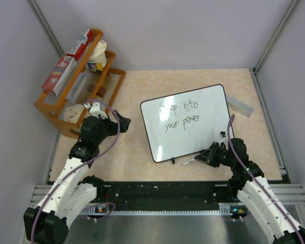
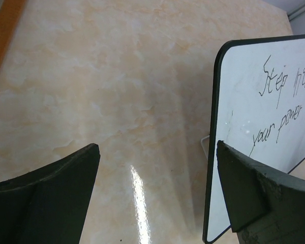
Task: Write a sentence on the whiteboard
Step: Put down the whiteboard marker without the cap at the center of the board, then reset both arms
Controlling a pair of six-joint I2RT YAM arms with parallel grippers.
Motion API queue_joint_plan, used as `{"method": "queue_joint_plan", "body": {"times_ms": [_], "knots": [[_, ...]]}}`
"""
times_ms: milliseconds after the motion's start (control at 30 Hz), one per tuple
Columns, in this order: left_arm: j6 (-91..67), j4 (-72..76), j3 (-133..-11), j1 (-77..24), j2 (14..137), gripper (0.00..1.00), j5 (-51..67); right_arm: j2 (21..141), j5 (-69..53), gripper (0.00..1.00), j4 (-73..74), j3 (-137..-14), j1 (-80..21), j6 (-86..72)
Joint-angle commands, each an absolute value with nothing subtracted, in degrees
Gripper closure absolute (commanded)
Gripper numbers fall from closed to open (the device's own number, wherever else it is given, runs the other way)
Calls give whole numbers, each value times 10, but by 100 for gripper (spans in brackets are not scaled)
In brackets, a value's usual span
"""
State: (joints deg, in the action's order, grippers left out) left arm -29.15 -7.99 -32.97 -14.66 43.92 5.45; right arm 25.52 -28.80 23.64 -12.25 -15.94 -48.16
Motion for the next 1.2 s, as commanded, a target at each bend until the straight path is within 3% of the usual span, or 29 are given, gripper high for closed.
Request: {"method": "queue_joint_plan", "body": {"times_ms": [0, 100, 167, 200, 267, 300, 367, 400, 600, 833, 1167], "knots": [[-301, 25, -310, -145, 449, 1, 88, 270, -288, 100, 226, -110, -154, -492], [-300, 51, -299, -145, 452, 1, 83, 280, -287, 99, 226, -100, -156, -504], [-299, 69, -294, -145, 451, 1, 85, 285, -289, 89, 226, -95, -155, -511], [-296, 76, -290, -145, 450, 1, 86, 287, -289, 77, 225, -91, -155, -512], [-295, 87, -284, -145, 448, 1, 87, 284, -289, 68, 225, -85, -155, -516], [-294, 97, -282, -145, 447, 1, 89, 278, -287, 57, 227, -85, -155, -517], [-294, 107, -276, -145, 446, 1, 90, 272, -283, 47, 227, -86, -155, -521], [-295, 117, -274, -145, 446, 1, 91, 269, -280, 36, 228, -89, -155, -522], [-302, 152, -259, -145, 446, 1, 92, 272, -272, 1, 229, -105, -154, -514], [-295, 184, -247, -145, 443, 1, 91, 265, -268, 1, 242, -146, -155, -483], [-261, 147, -256, -145, 424, 1, 50, 316, -146, 1, 285, -342, -156, -317]]}}
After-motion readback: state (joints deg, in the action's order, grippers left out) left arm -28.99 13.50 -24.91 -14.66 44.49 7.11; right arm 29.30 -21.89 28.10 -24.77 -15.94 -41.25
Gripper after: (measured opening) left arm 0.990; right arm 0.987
